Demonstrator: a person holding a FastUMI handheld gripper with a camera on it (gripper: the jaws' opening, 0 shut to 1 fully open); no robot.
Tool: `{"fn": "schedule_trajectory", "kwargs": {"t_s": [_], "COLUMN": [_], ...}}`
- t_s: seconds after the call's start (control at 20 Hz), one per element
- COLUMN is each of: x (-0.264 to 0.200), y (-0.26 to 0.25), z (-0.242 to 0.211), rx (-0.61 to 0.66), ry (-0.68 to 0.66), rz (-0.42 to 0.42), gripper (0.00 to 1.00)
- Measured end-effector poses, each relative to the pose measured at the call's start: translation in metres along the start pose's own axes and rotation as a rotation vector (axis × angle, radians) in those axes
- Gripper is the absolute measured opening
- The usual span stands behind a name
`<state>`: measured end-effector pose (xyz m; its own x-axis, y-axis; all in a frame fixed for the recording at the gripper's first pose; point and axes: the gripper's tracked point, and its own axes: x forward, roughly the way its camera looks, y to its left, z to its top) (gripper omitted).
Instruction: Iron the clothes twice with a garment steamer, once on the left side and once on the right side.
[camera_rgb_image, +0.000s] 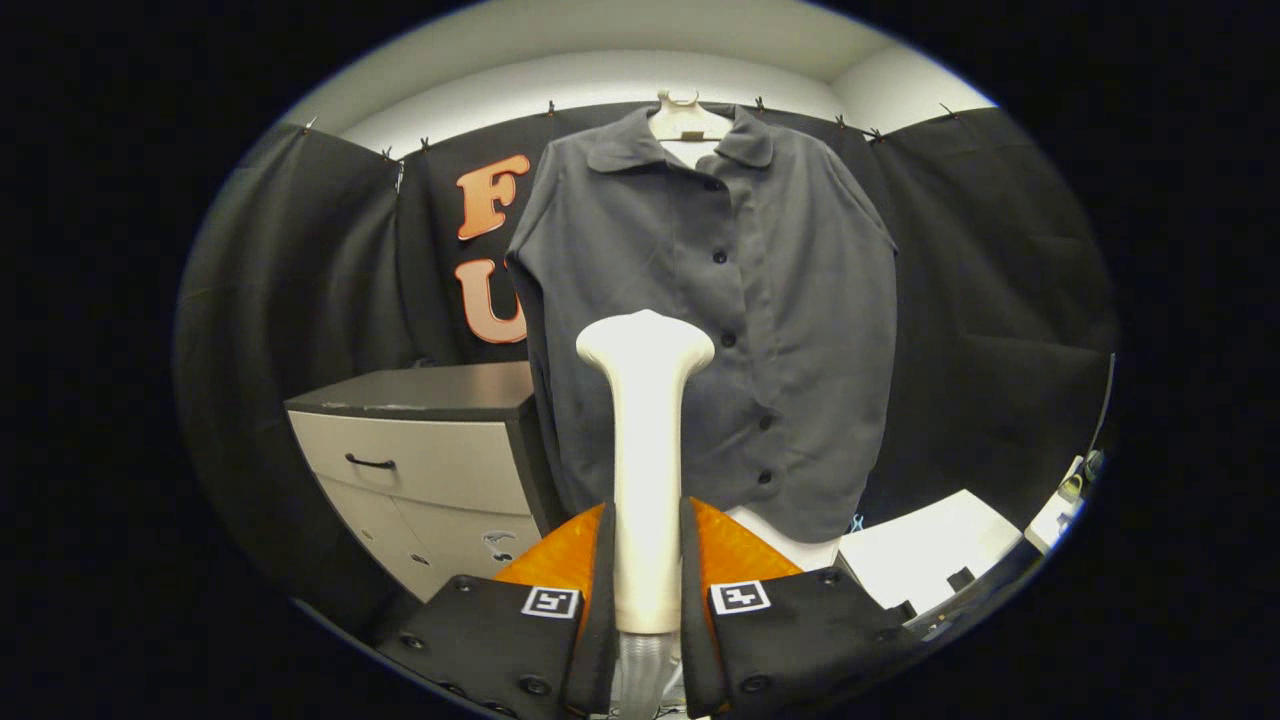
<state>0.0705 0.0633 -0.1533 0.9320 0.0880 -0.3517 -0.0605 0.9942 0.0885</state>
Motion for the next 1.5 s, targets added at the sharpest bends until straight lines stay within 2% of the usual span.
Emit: {"fn": "schedule_trajectory", "kwargs": {"t_s": [0.25, 0.6, 1.2, 1.5], "x": [-0.019, -0.026, 0.004, 0.034], "y": [-0.03, -0.074, -0.139, -0.16], "z": [0.064, 0.116, 0.146, 0.142], "rx": [-0.011, -0.036, -0.04, -0.037], "ry": [-0.115, -0.198, -0.248, -0.235], "rz": [0.004, -0.009, -0.046, -0.068], "gripper": [0.34, 0.34, 0.34, 0.34]}}
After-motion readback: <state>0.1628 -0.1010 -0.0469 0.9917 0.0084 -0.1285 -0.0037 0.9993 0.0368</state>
